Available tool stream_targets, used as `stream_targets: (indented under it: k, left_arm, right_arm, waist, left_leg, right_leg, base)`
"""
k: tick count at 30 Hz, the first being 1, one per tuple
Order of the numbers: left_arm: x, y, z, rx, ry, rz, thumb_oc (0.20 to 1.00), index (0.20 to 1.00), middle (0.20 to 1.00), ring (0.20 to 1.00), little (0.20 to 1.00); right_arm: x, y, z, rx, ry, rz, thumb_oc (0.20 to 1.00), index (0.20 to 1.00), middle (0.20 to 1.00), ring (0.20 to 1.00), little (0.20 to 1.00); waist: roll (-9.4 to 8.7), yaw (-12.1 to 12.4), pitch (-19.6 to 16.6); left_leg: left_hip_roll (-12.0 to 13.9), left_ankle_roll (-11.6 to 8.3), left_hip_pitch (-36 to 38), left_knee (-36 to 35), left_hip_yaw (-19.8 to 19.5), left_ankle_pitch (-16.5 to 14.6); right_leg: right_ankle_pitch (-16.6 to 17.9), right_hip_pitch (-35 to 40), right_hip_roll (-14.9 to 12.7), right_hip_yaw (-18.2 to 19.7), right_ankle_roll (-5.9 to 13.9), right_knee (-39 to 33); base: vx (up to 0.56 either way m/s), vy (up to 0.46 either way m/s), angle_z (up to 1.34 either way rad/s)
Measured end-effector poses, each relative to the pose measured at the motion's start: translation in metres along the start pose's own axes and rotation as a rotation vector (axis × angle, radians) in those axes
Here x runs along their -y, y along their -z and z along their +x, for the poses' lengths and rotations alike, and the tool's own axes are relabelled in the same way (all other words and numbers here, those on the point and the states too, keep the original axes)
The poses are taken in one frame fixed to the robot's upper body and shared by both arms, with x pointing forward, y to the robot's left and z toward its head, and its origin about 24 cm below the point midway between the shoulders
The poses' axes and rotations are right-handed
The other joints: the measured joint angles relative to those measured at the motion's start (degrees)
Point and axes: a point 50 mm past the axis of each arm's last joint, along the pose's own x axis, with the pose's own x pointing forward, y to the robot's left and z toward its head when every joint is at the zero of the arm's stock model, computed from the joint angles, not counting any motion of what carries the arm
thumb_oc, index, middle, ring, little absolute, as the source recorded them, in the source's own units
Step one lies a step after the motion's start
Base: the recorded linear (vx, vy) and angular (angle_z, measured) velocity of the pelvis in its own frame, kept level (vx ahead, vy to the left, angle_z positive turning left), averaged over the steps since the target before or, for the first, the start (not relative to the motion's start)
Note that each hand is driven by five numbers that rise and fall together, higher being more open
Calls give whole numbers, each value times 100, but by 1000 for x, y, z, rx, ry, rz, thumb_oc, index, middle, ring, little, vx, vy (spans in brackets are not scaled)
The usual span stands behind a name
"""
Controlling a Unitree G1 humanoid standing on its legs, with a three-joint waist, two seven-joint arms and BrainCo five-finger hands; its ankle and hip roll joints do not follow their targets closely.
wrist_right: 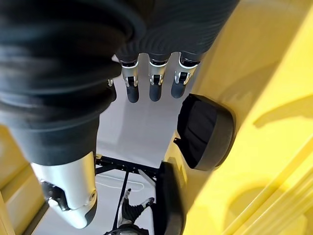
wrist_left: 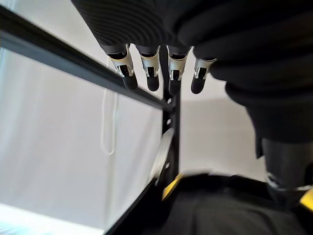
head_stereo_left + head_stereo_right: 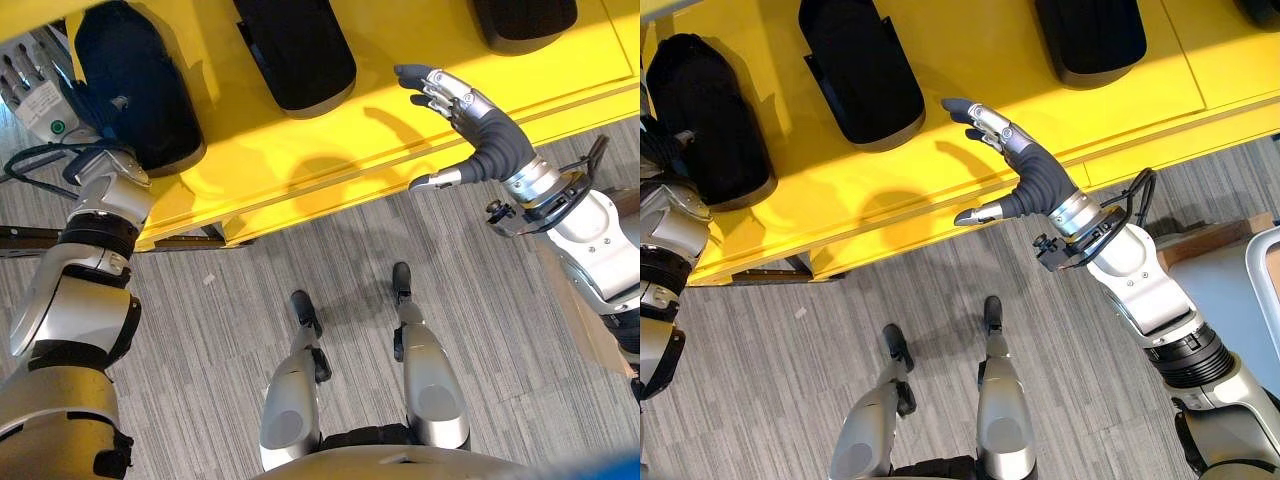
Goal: Move parts from the plastic box to the shelf.
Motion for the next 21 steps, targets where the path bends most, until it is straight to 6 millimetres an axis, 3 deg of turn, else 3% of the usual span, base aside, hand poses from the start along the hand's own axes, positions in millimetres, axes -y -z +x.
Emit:
stream_targets:
  k: [3, 6, 8, 11, 16, 17, 18, 21]
  left_arm:
    - [-6, -3, 1, 7, -94, -13, 1000, 1000, 1000, 1000, 1000]
    - [-23, -11, 3, 24, -307, -109, 1000, 1000, 1000, 1000, 1000]
    - [-44, -26, -7, 163, -486, -239, 1000, 1000, 1000, 1000, 1000]
    - [-54, -18, -28, 224, -559, -334, 1000, 1000, 1000, 1000, 1000]
    - [-67, 12, -67, 299, -547, -417, 1000, 1000, 1000, 1000, 1000]
    - [-70, 13, -80, 314, -534, -455, 1000, 1000, 1000, 1000, 1000]
    - [-69, 12, -116, 372, -445, -539, 1000, 1000, 1000, 1000, 1000]
    - [-72, 9, -148, 455, -281, -640, 1000, 1000, 1000, 1000, 1000]
  right_arm:
    - [0, 0, -1, 3, 0, 2, 1000, 1000, 1000, 1000, 1000]
    - [-5, 7, -8, -23, 7, 24, 1000, 1000, 1000, 1000, 1000]
    - [-11, 17, -25, -77, 27, 60, 1000, 1000, 1000, 1000, 1000]
    - [-13, 20, -31, -86, 46, 72, 1000, 1000, 1000, 1000, 1000]
    - [-9, 11, -40, -41, 116, 79, 1000, 1000, 1000, 1000, 1000]
    - [-12, 9, -44, -35, 125, 94, 1000, 1000, 1000, 1000, 1000]
    - [-20, 10, -52, -38, 148, 123, 1000, 1000, 1000, 1000, 1000]
    - [-27, 9, -60, -44, 120, 89, 1000, 1000, 1000, 1000, 1000]
  waist:
    - [0, -7, 0]
    - [0, 19, 0]
    - [0, 148, -1]
    - [3, 190, -3]
    - [59, 661, -133]
    - [87, 709, -167]
    - [98, 863, -409]
    - [73, 970, -697]
  left_leg:
    - [-1, 0, 3, -2, 2, 0]
    - [1, 0, 15, -6, -1, 0]
    - [3, 0, 139, -44, -10, 0]
    - [13, 0, 327, -91, -61, 1]
    - [42, -49, 539, -203, -289, 5]
    - [43, -38, 552, -208, -344, 20]
    - [53, -43, 635, -227, -388, 25]
    - [42, -43, 648, -229, -536, 27]
  right_leg:
    - [1, 0, 0, 3, -1, 0]
    - [1, 11, 3, 2, -1, 1]
    - [-1, 126, 7, -34, 0, -6]
    - [-8, 374, 18, -100, 3, -93]
    - [-46, 697, 45, -291, -1, -208]
    - [-46, 756, 45, -347, -3, -208]
    - [-134, 889, 48, -451, -3, -207]
    - [-187, 1004, 40, -604, 17, -209]
  base:
    - [-4, -13, 0]
    - [11, -95, 0]
    - [57, -176, 1]
    - [46, -145, 9]
    - [39, -143, 19]
    - [4, -237, 34]
    - [-13, -163, 31]
    - [-22, -142, 28]
